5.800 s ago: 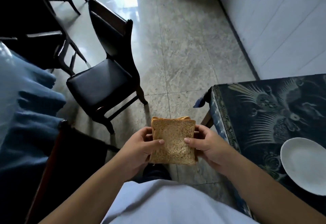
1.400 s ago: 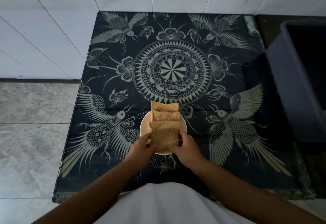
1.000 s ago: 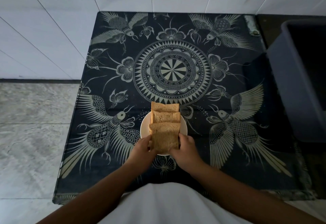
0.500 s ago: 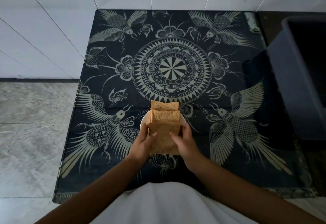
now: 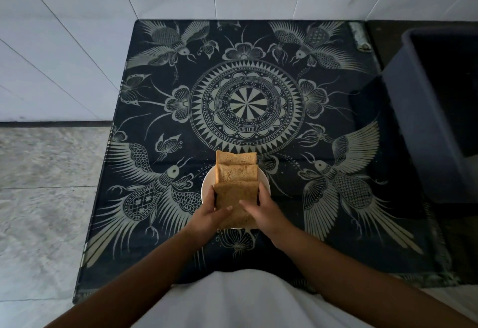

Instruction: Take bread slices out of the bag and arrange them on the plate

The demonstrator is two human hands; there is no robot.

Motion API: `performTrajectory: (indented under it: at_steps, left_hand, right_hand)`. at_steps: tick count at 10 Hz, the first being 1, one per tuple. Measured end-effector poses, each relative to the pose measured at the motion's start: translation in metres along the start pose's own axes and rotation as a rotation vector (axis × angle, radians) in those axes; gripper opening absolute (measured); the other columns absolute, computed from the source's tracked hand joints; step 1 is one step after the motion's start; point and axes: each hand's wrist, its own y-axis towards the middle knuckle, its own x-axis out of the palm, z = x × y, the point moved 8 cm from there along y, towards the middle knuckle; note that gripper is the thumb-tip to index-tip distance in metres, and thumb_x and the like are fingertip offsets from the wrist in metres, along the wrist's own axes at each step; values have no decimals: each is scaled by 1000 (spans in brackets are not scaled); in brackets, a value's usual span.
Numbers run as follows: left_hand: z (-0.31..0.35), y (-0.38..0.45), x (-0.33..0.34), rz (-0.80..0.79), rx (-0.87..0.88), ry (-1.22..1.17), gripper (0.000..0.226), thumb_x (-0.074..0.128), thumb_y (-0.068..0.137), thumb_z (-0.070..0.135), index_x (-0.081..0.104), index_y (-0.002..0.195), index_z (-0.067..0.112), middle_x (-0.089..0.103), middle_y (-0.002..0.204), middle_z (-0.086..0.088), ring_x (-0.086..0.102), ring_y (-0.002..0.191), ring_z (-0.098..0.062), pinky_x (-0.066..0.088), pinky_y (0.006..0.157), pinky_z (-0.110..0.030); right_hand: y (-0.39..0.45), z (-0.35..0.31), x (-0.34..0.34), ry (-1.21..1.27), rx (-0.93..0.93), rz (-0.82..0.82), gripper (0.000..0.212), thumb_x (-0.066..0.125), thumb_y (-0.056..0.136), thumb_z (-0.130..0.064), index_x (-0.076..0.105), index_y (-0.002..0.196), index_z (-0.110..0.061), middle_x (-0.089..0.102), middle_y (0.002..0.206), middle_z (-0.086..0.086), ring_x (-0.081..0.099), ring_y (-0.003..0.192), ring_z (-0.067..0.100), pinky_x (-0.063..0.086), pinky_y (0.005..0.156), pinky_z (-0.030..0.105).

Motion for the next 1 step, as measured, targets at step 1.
performTrajectory:
  at_steps: [1]
  left_hand:
    - [12,-1,-7,57,9,271,44,55,97,10,37,130,34,61,118,6,61,113,-18,57,82,-26]
  right_hand:
    - [-3,-7,-6,-133,-63,8,61,66,92,-26,37,146,-30,65,124,-7,62,112,13,53,88,30]
